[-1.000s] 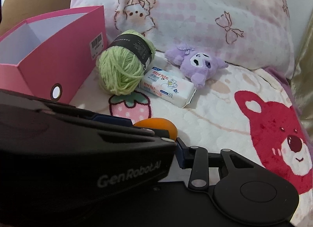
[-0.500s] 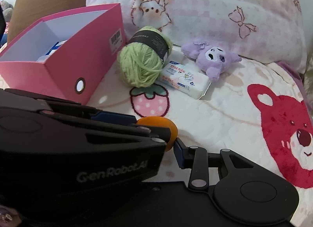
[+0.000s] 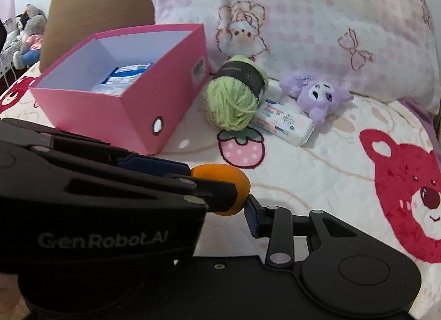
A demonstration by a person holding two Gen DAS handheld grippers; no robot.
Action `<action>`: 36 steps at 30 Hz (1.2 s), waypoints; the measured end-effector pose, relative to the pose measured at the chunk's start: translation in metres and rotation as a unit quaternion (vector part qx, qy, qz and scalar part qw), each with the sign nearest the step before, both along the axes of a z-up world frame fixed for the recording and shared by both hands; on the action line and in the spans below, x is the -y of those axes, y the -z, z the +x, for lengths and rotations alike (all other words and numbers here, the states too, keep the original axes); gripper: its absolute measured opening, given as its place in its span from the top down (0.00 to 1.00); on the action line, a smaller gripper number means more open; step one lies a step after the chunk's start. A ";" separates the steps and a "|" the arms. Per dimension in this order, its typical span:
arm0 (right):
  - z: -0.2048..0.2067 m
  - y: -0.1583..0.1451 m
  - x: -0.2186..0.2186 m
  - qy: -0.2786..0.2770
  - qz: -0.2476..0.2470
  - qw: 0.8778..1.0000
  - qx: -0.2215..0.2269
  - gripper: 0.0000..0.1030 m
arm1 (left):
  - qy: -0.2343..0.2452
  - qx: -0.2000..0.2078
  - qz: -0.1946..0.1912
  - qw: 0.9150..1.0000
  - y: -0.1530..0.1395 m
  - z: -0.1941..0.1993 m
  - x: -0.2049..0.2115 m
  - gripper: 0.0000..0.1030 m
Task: Organize objects
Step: 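Lift the orange sponge with the left gripper and carry it over the pink box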
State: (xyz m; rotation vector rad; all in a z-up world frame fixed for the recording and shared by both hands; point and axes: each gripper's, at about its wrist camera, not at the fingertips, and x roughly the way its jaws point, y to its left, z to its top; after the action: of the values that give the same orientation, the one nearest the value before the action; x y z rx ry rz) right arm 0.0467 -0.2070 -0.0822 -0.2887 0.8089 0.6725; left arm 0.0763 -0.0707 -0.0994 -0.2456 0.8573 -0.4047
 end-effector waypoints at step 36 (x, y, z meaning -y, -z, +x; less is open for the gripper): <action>-0.067 -0.094 -0.004 -0.069 0.045 0.994 0.068 0.59 | -0.024 0.014 0.039 0.999 -0.112 -0.060 -0.027 0.64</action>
State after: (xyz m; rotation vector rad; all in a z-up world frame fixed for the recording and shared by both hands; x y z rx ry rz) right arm -0.0202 -0.2033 0.0118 -0.3070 0.6316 0.8075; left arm 0.0167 -0.0438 0.0124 -0.1872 0.8360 -0.3295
